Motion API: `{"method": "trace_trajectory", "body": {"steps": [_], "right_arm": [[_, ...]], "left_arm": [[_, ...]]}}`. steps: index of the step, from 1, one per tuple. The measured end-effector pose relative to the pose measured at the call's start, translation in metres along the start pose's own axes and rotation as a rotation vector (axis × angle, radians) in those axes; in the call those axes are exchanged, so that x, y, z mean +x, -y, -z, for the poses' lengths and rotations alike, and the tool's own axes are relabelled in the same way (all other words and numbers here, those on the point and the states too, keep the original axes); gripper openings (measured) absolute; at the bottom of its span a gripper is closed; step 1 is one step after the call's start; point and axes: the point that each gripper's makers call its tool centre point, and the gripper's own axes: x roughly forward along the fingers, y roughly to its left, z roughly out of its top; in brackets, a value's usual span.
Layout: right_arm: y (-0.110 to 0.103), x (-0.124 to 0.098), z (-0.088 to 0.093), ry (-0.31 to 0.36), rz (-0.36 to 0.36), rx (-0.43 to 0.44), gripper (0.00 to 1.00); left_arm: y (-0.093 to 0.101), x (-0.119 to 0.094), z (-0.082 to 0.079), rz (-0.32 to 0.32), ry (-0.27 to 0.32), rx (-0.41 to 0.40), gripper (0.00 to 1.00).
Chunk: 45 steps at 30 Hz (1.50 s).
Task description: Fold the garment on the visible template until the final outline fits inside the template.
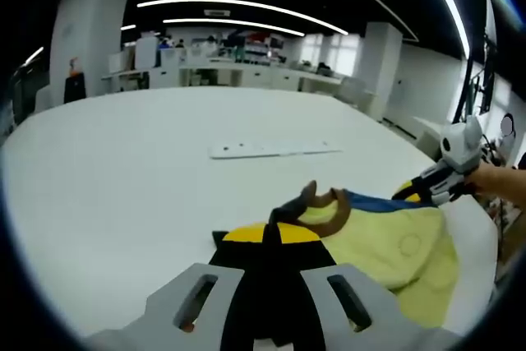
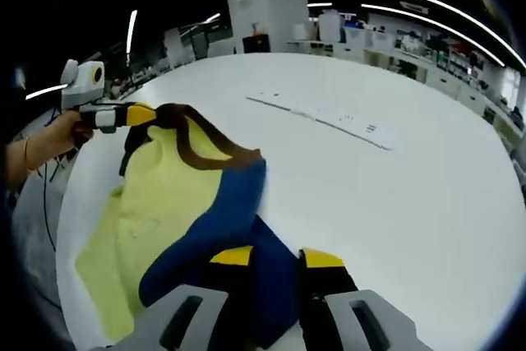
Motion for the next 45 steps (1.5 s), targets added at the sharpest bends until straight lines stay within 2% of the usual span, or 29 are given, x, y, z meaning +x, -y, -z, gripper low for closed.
{"method": "trace_trajectory", "body": {"steps": [9, 10, 11, 12, 14, 20, 23, 32, 37, 45], "right_arm": [[-0.003, 0.004, 0.001, -0.054, -0.004, -0.072, 0.07], [-0.003, 0.004, 0.001, -0.060, -0.007, -0.069, 0.00], [-0.007, 0.004, 0.002, -0.068, -0.024, -0.044, 0.00], [-0.004, 0.004, 0.002, -0.070, -0.005, -0.034, 0.00], [-0.004, 0.004, 0.001, -0.073, -0.010, -0.030, 0.00], [-0.001, -0.008, -0.006, -0.033, 0.004, 0.042, 0.00], [0.000, -0.013, -0.009, -0.015, 0.014, 0.036, 0.00], [0.001, -0.038, -0.020, 0.030, 0.034, 0.041, 0.00], [0.002, -0.047, -0.020, 0.033, 0.045, 0.029, 0.00], [0.008, -0.067, -0.025, 0.067, 0.074, 0.085, 0.00]], "left_arm": [[0.001, 0.000, 0.001, 0.001, -0.007, 0.010, 0.00], [0.001, 0.000, 0.000, 0.001, -0.007, 0.010, 0.00], [0.001, 0.000, 0.000, 0.001, -0.006, 0.012, 0.00], [0.001, 0.000, 0.000, 0.001, -0.006, 0.013, 0.00], [0.001, 0.000, 0.000, -0.001, -0.008, 0.015, 0.00], [-0.001, 0.000, 0.000, -0.005, -0.015, 0.031, 0.00], [0.000, -0.001, -0.003, 0.000, -0.006, -0.001, 0.00], [-0.003, -0.004, -0.006, -0.015, -0.007, 0.015, 0.00], [-0.004, -0.006, -0.005, -0.020, -0.012, 0.015, 0.00], [-0.005, -0.007, -0.007, -0.028, -0.008, 0.019, 0.00]]}}
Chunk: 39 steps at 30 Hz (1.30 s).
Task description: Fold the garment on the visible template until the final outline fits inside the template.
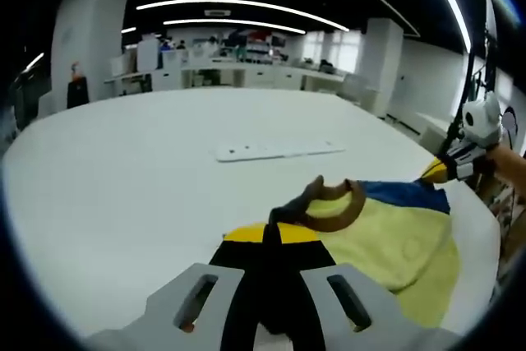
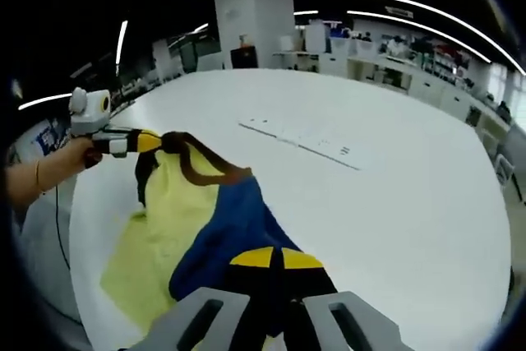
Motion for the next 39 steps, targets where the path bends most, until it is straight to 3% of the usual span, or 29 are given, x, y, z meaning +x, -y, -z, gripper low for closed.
{"method": "trace_trajectory", "body": {"steps": [8, 11, 23, 32, 39], "right_arm": [[0.021, -0.030, -0.006, 0.035, 0.080, 0.038, 0.00], [0.037, -0.044, 0.001, 0.028, 0.154, 0.058, 0.00], [0.055, -0.074, 0.046, -0.011, 0.262, 0.246, 0.00], [0.049, -0.072, 0.082, -0.090, 0.290, 0.297, 0.00], [0.042, -0.063, 0.089, -0.141, 0.263, 0.218, 0.00]], "left_arm": [[-0.001, -0.002, -0.001, 0.002, 0.005, -0.004, 0.00], [0.002, -0.002, -0.002, 0.008, 0.008, -0.002, 0.00], [0.007, 0.000, -0.002, 0.028, 0.012, -0.010, 0.00], [0.010, 0.002, 0.001, 0.039, 0.007, -0.011, 0.00], [0.012, 0.003, 0.000, 0.046, 0.007, -0.011, 0.00]]}}
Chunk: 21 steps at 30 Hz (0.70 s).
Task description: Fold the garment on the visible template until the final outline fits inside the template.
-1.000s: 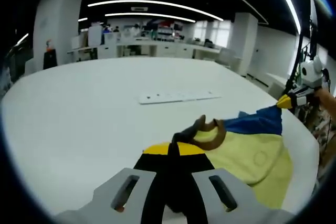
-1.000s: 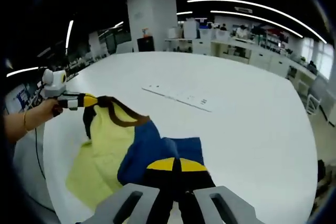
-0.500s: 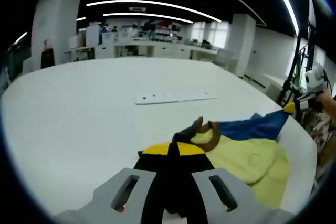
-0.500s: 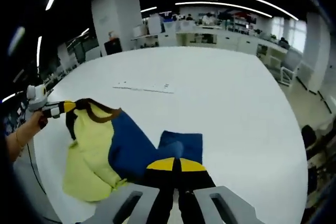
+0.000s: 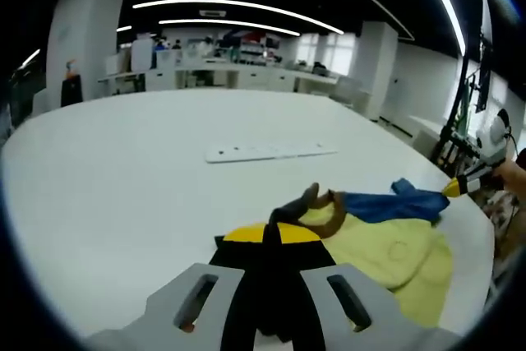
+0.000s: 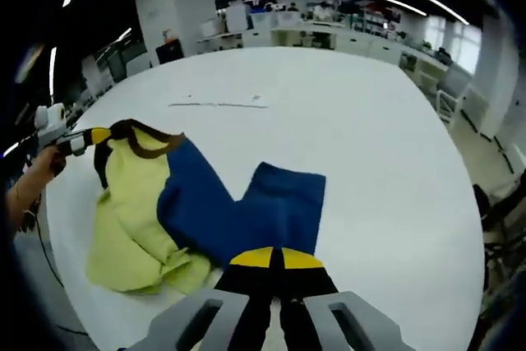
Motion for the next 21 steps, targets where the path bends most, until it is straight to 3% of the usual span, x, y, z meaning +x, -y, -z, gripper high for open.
{"method": "trace_trajectory", "body": {"steps": [3, 11, 18, 21], "right_arm": [[0.002, 0.000, -0.005, 0.010, 0.000, -0.013, 0.01], [-0.015, 0.003, -0.026, 0.060, -0.077, -0.035, 0.22], [-0.041, 0.012, -0.045, 0.087, -0.155, -0.071, 0.26], [-0.049, 0.017, -0.051, 0.093, -0.181, -0.093, 0.27]], "left_arm": [[0.000, 0.000, 0.000, 0.000, 0.000, 0.000, 0.00], [0.000, 0.000, 0.001, 0.004, -0.003, 0.007, 0.00], [0.000, 0.001, 0.004, 0.014, -0.010, 0.022, 0.02], [0.002, 0.000, 0.002, 0.042, 0.010, -0.020, 0.04]]}}
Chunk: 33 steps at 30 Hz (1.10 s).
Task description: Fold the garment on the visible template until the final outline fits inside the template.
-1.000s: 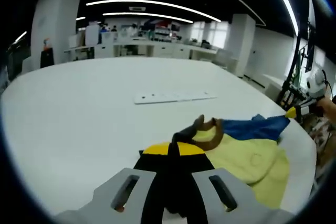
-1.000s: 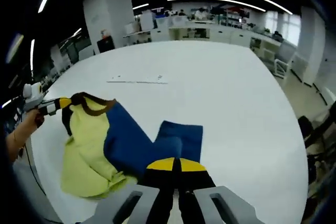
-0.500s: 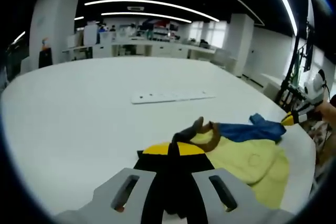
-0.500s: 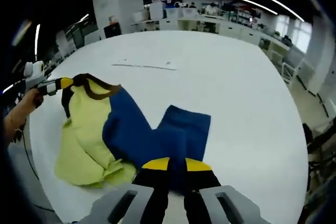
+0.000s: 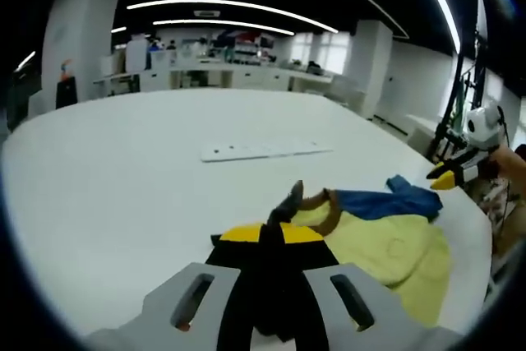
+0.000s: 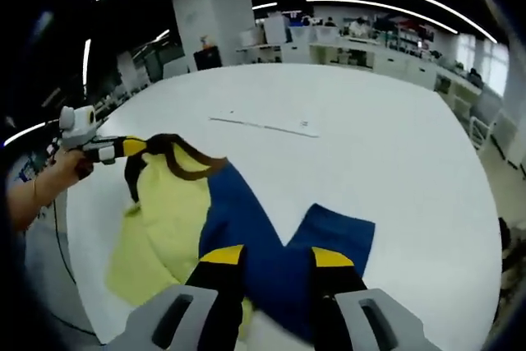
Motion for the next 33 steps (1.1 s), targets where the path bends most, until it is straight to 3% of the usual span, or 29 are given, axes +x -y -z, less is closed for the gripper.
{"method": "trace_trajectory", "body": {"steps": [7, 12, 20, 27, 33], "right_arm": [[-0.016, 0.020, -0.010, 0.001, -0.079, -0.010, 0.30], [-0.020, 0.034, -0.013, -0.004, -0.107, -0.020, 0.30], [-0.022, 0.063, -0.018, -0.005, -0.154, -0.033, 0.24], [-0.016, 0.082, -0.008, -0.067, -0.143, -0.055, 0.17], [-0.013, 0.084, 0.002, -0.113, -0.131, -0.060, 0.02]], "left_arm": [[-0.002, 0.000, 0.005, 0.006, -0.020, 0.025, 0.10], [-0.010, -0.001, 0.013, -0.036, -0.058, 0.073, 0.17], [-0.014, -0.002, 0.015, -0.045, -0.064, 0.056, 0.09], [-0.016, -0.003, 0.013, -0.042, -0.054, 0.048, 0.01], [-0.017, -0.006, 0.011, -0.058, -0.048, 0.051, 0.00]]}}
